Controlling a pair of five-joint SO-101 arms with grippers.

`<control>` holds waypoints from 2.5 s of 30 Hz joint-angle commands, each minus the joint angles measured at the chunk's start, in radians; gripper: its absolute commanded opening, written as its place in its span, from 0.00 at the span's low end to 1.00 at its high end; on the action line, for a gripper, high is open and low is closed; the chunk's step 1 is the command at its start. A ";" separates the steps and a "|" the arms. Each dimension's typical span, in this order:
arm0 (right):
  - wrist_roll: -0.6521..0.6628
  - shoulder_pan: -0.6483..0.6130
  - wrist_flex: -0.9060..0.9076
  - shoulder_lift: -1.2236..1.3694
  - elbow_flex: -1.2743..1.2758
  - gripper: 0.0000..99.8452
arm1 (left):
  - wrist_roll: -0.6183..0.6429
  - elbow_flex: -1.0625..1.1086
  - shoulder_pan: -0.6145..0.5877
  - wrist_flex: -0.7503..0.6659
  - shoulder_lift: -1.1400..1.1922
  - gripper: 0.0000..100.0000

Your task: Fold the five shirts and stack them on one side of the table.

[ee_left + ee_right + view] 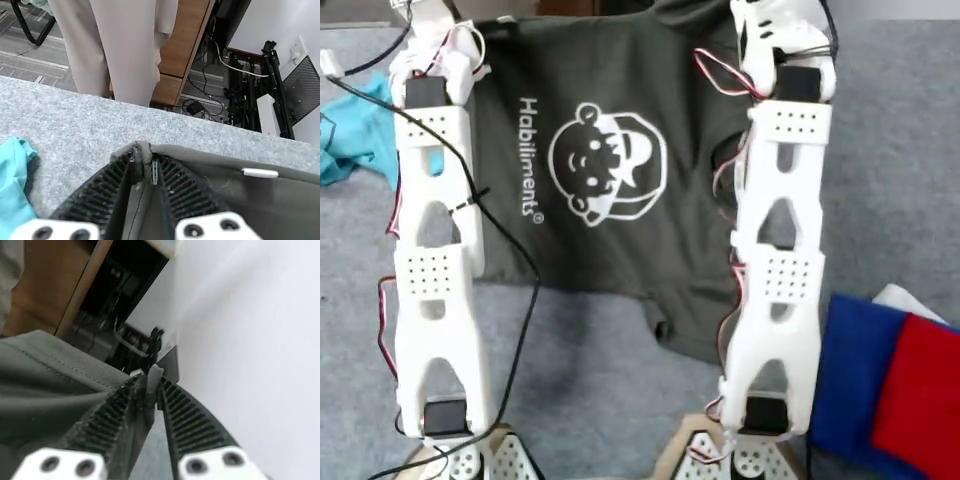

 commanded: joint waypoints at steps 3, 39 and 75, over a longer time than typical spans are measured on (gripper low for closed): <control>-0.002 -0.004 -0.184 0.015 -0.062 0.00 | 0.003 -0.209 0.008 0.049 0.025 0.02; -0.055 0.005 -0.152 0.033 -0.021 0.00 | 0.003 -0.242 0.025 0.261 -0.030 0.02; -0.063 0.008 1.134 -0.254 -0.286 0.00 | -0.138 0.101 0.055 0.856 -0.292 0.02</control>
